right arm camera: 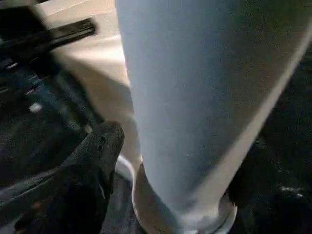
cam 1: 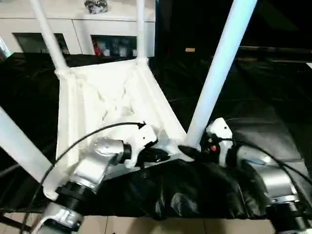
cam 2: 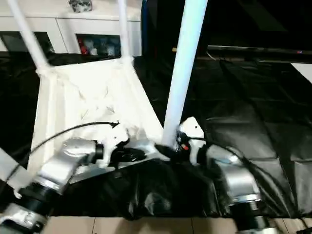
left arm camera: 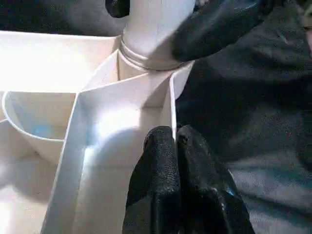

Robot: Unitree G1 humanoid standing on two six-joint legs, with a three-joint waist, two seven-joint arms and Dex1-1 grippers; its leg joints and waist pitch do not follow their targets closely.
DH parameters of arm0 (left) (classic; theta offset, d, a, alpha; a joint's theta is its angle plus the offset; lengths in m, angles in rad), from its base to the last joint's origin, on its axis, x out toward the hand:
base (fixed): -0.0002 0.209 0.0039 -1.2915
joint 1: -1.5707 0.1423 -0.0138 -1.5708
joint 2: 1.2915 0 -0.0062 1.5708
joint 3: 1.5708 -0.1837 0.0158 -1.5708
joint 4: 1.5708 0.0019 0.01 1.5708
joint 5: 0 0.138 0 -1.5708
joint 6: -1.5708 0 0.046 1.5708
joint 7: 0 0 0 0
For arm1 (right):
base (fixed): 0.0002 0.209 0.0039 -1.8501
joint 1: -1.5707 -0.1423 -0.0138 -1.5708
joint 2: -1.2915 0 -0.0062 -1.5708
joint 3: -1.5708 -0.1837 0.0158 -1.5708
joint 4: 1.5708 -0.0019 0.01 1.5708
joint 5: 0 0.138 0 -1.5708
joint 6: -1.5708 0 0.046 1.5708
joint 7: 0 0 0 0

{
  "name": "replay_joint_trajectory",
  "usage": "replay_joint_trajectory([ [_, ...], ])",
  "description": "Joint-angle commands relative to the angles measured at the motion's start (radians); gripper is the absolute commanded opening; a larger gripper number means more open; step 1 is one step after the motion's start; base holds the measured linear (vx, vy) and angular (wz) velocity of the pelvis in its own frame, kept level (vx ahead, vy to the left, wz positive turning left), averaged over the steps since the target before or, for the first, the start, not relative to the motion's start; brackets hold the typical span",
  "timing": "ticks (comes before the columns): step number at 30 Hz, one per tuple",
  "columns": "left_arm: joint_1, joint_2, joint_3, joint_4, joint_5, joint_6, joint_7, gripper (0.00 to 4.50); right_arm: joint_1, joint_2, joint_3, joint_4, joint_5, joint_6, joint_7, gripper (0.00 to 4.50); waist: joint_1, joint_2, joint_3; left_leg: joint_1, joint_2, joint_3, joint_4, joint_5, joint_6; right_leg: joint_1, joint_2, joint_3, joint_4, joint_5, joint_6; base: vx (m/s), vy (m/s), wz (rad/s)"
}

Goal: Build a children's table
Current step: Rotate leg to tighten

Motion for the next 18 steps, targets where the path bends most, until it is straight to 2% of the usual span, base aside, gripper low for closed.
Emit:
replay_joint_trajectory([
  [1, -0.031, 0.012, -0.027, 0.019, 0.002, -0.016, -0.045, 0.00, 0.011, -0.012, 0.097, -0.004, 0.028, 0.018, 0.130, 3.29, 0.002, -0.005, -0.057, 0.003, 0.010, 0.011, -0.053, -0.195, 0.075, 0.046, -0.026, 0.022, -0.050, -0.115, -0.241, 0.000, 0.000, 0.00],
  [2, -0.039, 0.024, -0.028, 0.025, -0.002, -0.017, -0.065, 0.00, 0.008, -0.030, 0.105, -0.001, 0.035, 0.019, 0.164, 3.29, 0.005, -0.009, -0.055, 0.001, 0.011, 0.011, -0.054, -0.194, 0.080, 0.047, -0.027, 0.022, -0.048, -0.112, -0.249, 0.000, 0.000, 0.00],
  [4, -0.047, 0.034, -0.030, 0.035, -0.004, -0.027, -0.083, 0.00, 0.005, -0.043, 0.111, 0.001, 0.041, 0.023, 0.192, 3.29, 0.011, -0.006, -0.055, 0.004, 0.012, 0.011, -0.052, -0.194, 0.082, 0.046, -0.029, 0.022, -0.048, -0.115, -0.255, 0.000, 0.000, 0.00],
  [5, -0.055, 0.042, -0.031, 0.043, -0.009, -0.030, -0.101, 0.00, 0.003, -0.056, 0.121, 0.003, 0.046, 0.025, 0.222, 3.29, 0.014, -0.012, -0.054, 0.003, 0.013, 0.013, -0.051, -0.197, 0.084, 0.046, -0.030, 0.023, -0.048, -0.120, -0.257, 0.000, 0.000, 0.00],
  [6, -0.055, 0.042, -0.031, 0.043, -0.009, -0.030, -0.101, 0.00, 0.003, -0.056, 0.121, 0.003, 0.046, 0.025, 0.222, 3.29, 0.020, -0.009, -0.054, 0.004, 0.014, 0.012, -0.052, -0.193, 0.083, 0.046, -0.032, 0.023, -0.046, -0.127, -0.257, 0.000, 0.000, 0.00],
  [8, -0.063, 0.051, -0.034, 0.053, -0.014, -0.039, -0.118, 0.00, -0.001, -0.068, 0.142, 0.013, 0.039, 0.020, 0.256, 3.29, 0.026, -0.012, -0.055, 0.005, 0.014, 0.013, -0.050, -0.189, 0.080, 0.046, -0.032, 0.023, -0.045, -0.131, -0.256, 0.000, 0.000, 0.00],
  [9, -0.066, 0.055, -0.034, 0.058, -0.015, -0.044, -0.124, 0.00, -0.005, -0.069, 0.155, 0.023, 0.030, 0.008, 0.265, 2.99, 0.028, -0.011, -0.054, 0.004, 0.014, 0.014, -0.050, -0.188, 0.077, 0.045, -0.033, 0.023, -0.044, -0.136, -0.255, 0.000, 0.000, 0.00],
  [12, -0.069, 0.057, -0.034, 0.067, -0.020, -0.048, -0.134, 0.00, -0.015, -0.067, 0.175, 0.039, 0.014, -0.007, 0.271, 2.95, 0.029, -0.016, -0.056, 0.003, 0.013, 0.013, -0.050, -0.192, 0.066, 0.046, -0.035, 0.023, -0.044, -0.154, -0.250, 0.000, 0.000, 0.00],
  [18, -0.073, 0.058, -0.032, 0.083, -0.020, -0.059, -0.134, 0.00, -0.023, -0.062, 0.187, 0.049, 0.015, -0.013, 0.281, 2.30, 0.031, -0.017, -0.058, 0.003, 0.013, 0.012, -0.050, -0.198, 0.059, 0.046, -0.034, 0.023, -0.043, -0.151, -0.242, 0.000, 0.000, 0.00],
])
